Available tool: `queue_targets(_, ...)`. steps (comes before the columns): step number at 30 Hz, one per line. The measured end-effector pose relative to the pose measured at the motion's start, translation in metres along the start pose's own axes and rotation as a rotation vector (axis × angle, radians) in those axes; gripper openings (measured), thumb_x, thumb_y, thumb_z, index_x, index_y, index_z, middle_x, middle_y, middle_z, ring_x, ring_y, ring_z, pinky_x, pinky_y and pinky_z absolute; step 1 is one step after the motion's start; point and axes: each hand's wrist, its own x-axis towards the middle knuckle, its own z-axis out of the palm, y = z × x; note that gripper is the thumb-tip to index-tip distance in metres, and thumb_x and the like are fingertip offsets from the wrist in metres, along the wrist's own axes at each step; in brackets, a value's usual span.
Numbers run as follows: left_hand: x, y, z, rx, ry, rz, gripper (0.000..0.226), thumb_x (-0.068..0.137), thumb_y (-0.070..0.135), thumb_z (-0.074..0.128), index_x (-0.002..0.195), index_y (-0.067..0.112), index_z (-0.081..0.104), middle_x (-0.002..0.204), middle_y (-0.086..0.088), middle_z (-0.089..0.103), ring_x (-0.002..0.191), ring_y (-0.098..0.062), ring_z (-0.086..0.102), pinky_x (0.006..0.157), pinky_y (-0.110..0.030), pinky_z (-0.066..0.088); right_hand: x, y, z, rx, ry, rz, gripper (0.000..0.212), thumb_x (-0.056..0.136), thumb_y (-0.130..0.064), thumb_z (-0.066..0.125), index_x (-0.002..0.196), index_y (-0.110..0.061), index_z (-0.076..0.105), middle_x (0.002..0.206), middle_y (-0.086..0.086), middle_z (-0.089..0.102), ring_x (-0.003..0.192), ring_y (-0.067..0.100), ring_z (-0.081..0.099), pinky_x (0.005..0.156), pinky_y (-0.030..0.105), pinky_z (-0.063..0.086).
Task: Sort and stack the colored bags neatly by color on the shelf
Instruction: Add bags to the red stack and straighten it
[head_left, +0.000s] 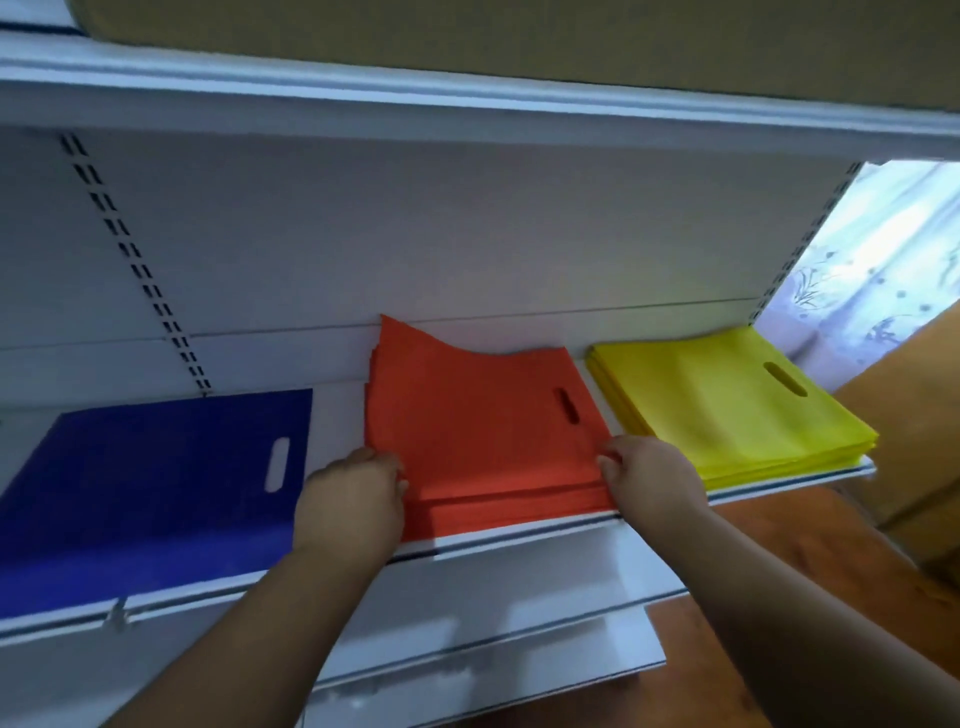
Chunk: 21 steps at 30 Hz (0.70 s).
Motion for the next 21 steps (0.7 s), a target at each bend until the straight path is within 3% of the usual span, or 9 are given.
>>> queue_targets(6, 0.002, 0.017, 0.016, 0.121, -0.103, -0.031, 0.026, 0.047, 0.024, 0.094, 0.051, 0.023, 0.068, 0.059, -0.003, 0.053, 0.040, -0.023, 0.050, 0.045, -0.024, 0.042, 0.005, 0.008, 0.002, -0.063, -0.073, -0.020, 0.024, 0.094, -0.037, 0.053, 0.108, -0.022, 0.065, 0.106, 0.005, 0.060, 0.099, 0.028, 0.062, 0.078, 0.034, 0.050)
queue_targets(11, -0.008, 0.019, 0.010, 0.139, -0.074, -0.033, 0.021, 0.062, 0.036, 0.088, 0.061, 0.024, 0.071, 0.067, -0.004, 0.053, 0.049, -0.026, 0.053, 0.050, -0.027, 0.041, 0.004, -0.017, -0.005, 0.005, -0.010, -0.147, 0.027, 0.094, -0.039, 0.052, 0.113, -0.024, 0.063, 0.113, 0.003, 0.058, 0.099, 0.028, 0.062, 0.078, 0.035, 0.049)
queue_targets(17, -0.047, -0.006, -0.011, -0.067, 0.025, -0.059, 0.027, 0.075, 0.036, 0.081, 0.098, 0.024, 0.073, 0.076, 0.002, 0.058, 0.055, -0.021, 0.060, 0.049, -0.029, 0.049, -0.009, -0.102, -0.002, 0.197, -0.005, -0.449, 0.037, 0.092, -0.036, 0.059, 0.125, -0.022, 0.064, 0.120, 0.005, 0.062, 0.111, 0.028, 0.060, 0.086, 0.038, 0.052)
queue_targets(21, -0.098, -0.061, -0.039, -0.142, 0.048, -0.179, 0.044, 0.082, 0.037, 0.074, 0.124, 0.026, 0.064, 0.093, 0.004, 0.063, 0.075, -0.017, 0.064, 0.067, -0.031, 0.050, -0.037, -0.183, 0.004, 0.264, -0.011, -0.587, 0.043, 0.097, -0.038, 0.052, 0.137, -0.021, 0.053, 0.124, 0.007, 0.059, 0.111, 0.028, 0.059, 0.085, 0.036, 0.046)
